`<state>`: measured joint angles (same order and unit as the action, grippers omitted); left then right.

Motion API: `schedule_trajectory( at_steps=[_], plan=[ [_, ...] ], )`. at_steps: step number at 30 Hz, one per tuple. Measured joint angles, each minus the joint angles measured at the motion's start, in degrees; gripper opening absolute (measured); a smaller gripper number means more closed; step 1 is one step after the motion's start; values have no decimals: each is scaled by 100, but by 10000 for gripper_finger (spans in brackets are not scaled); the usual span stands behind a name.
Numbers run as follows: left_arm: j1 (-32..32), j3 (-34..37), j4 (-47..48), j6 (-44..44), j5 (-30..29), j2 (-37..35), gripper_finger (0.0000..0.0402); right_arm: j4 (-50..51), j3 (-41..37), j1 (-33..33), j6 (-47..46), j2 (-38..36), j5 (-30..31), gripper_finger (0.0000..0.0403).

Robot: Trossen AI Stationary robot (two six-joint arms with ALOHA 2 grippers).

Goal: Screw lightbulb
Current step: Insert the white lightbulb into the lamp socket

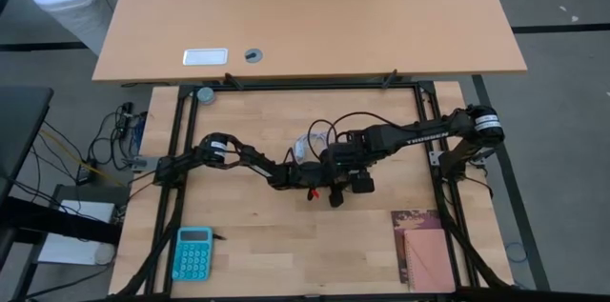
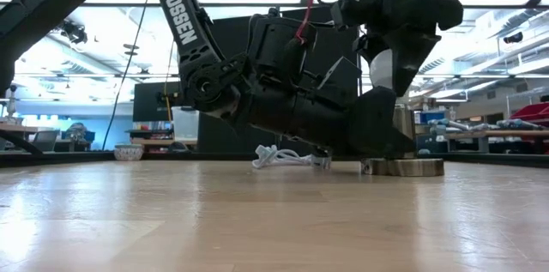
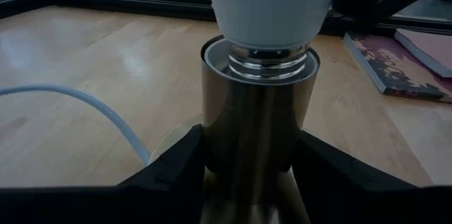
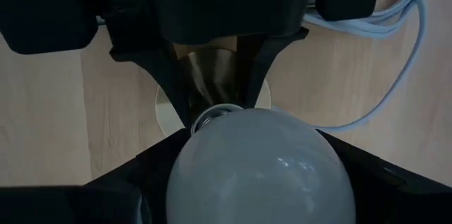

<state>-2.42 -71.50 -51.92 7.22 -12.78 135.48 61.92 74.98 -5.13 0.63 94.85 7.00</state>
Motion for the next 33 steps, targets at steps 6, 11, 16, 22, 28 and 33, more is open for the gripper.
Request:
schedule_trajectory(
  at_steps=[6, 11, 16, 22, 28, 33],
  plan=[
    [0, 0, -2, 84, 2, 0, 193, -12, -1, -164, -211, 0, 166, 273],
    [33, 7, -42, 140, -91, 0, 193, -21, -242, -238, -437, 14, -2, 271],
    [31, 11, -82, 184, -30, 0, 193, -67, -291, -288, -520, 4, 92, 266],
    [22, 11, -70, -80, 114, 0, 193, -177, -291, -216, -291, 4, 82, 261],
    [16, 9, -58, -117, 156, 0, 193, -180, -293, 7, -85, 0, -169, 266],
    [11, 9, -48, -229, 177, 0, 193, -75, -293, 185, 251, -2, -543, 265]
  ],
)
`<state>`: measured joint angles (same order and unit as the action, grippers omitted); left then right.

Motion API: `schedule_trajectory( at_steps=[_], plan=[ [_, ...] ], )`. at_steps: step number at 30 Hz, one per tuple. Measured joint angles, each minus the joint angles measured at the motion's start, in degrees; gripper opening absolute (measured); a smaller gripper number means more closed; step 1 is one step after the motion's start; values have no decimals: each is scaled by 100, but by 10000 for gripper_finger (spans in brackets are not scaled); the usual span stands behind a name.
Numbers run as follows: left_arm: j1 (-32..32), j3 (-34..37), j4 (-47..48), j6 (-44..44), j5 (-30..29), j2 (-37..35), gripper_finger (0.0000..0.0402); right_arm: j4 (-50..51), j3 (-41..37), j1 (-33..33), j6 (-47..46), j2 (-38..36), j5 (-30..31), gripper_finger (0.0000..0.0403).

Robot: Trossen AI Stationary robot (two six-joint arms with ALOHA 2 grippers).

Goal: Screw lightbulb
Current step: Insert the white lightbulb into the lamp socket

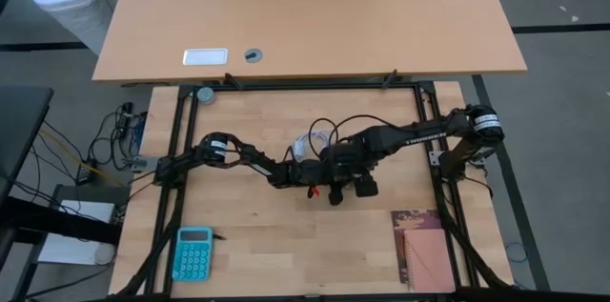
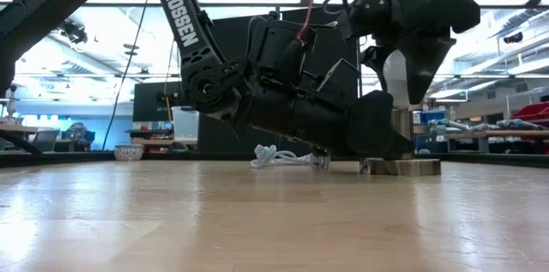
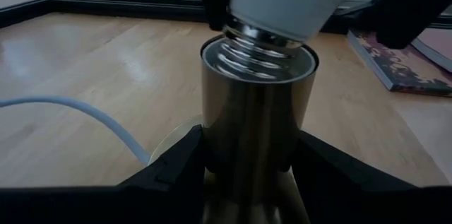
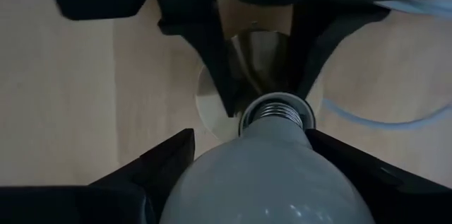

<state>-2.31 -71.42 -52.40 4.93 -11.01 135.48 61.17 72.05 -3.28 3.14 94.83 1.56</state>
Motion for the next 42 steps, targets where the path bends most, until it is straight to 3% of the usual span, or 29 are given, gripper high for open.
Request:
schedule_trajectory(
  at_steps=[13, 30, 42],
  plan=[
    [-4, -4, 2, -48, 22, 0, 193, -159, 2, 408, 569, -44, -660, 264],
    [-4, -4, 1, -44, 61, 0, 193, -157, 4, 420, 891, -33, -434, 267],
    [-9, -4, 0, -44, 81, 0, 193, -157, 4, 409, 803, -28, -377, 311]
  ],
)
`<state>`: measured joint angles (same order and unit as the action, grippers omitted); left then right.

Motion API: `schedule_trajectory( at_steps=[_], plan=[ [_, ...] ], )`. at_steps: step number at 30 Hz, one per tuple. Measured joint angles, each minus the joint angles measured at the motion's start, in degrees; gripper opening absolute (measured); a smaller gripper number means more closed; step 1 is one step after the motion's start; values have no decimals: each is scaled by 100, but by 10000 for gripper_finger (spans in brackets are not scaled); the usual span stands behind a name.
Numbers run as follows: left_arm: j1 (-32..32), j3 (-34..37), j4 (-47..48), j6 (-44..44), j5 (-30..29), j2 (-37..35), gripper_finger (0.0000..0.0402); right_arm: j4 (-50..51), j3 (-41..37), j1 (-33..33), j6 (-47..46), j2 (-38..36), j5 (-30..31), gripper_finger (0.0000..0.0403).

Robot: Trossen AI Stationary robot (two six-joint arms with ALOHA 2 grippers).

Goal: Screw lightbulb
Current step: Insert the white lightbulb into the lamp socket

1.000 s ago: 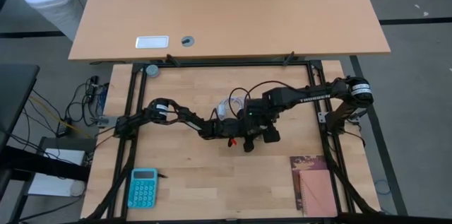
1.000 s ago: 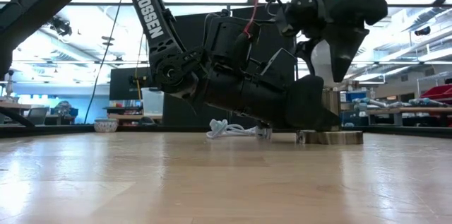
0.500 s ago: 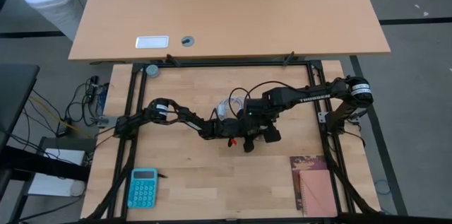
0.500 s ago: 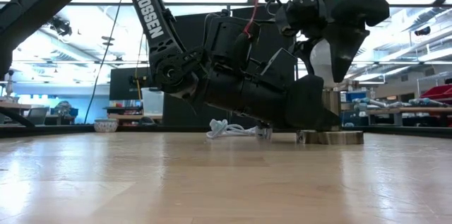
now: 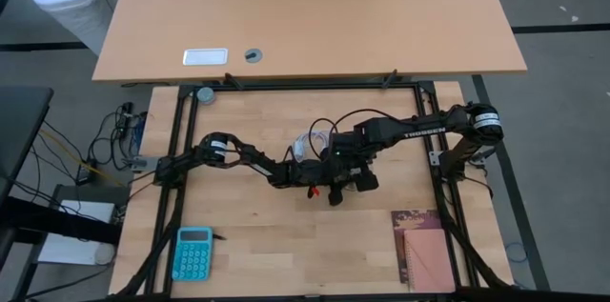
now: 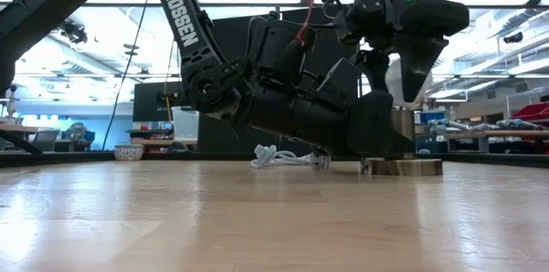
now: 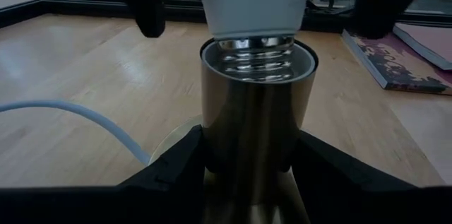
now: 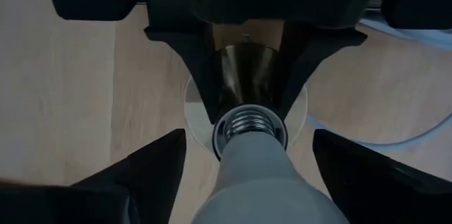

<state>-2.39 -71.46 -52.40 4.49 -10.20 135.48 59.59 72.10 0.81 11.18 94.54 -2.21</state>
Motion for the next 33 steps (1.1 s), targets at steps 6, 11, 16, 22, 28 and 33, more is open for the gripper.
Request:
schedule_trajectory(
  at_steps=[6, 11, 16, 22, 28, 33],
  plan=[
    [0, 0, 0, 2, -2, 0, 193, -112, 0, -29, -56, 0, -23, 311],
    [0, 0, 1, 2, -1, 0, 193, -209, 0, -30, -78, 0, -34, 309],
    [0, 0, 2, 22, -4, 0, 193, -67, 135, -30, -185, 0, -45, 311],
    [0, 0, 2, 24, -4, 0, 193, 214, 446, -30, -319, -144, -12, 309],
    [0, 0, 4, 26, -7, 0, 193, 591, 468, -30, -584, -529, 170, 309],
    [0, 0, 4, 26, -7, 0, 193, 755, 468, -55, -870, -911, 308, 308]
  ],
)
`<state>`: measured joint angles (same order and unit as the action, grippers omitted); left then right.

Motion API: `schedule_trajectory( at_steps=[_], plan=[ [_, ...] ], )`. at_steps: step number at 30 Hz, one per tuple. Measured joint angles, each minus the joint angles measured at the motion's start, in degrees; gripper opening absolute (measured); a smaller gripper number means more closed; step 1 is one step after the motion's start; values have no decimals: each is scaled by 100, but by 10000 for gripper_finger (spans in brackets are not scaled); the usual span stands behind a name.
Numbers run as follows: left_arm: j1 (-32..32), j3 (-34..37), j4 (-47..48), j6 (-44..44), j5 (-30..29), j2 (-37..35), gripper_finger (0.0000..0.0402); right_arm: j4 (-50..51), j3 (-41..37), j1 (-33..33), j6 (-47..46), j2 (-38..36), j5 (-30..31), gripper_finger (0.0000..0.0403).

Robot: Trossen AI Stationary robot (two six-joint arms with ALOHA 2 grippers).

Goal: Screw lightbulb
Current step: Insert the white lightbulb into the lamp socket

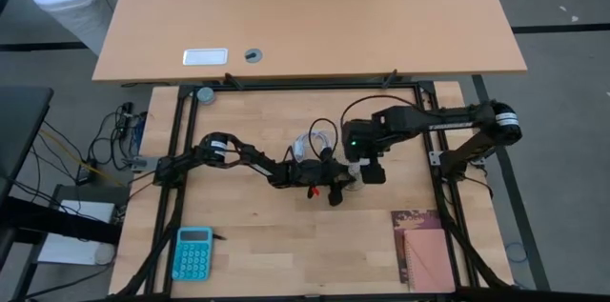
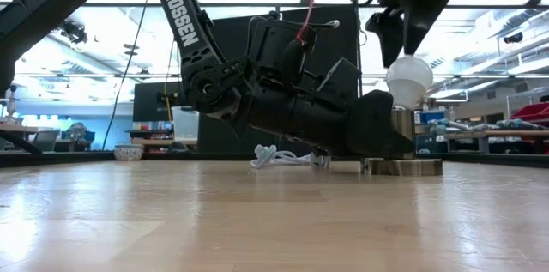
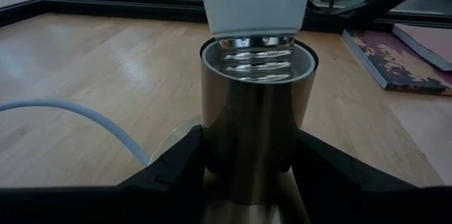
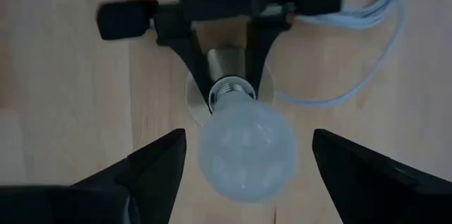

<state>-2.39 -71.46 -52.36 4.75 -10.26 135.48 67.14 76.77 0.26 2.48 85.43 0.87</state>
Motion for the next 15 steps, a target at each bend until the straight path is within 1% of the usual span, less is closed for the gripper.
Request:
schedule_trajectory(
  at_steps=[5, 10, 13, 15],
  plan=[
    [0, 0, 0, 0, -2, 0, 193, -14, 0, -86, -246, -525, 259, 308],
    [0, -2, 0, 0, -2, 0, 193, -120, -38, -229, -592, -1028, 711, 306],
    [0, -1, 0, 0, -2, 0, 193, -431, -405, -348, -640, -1294, 944, 305],
    [0, -2, 0, 0, -2, 0, 193, -642, -743, -370, -633, -1416, 982, 305]
  ],
)
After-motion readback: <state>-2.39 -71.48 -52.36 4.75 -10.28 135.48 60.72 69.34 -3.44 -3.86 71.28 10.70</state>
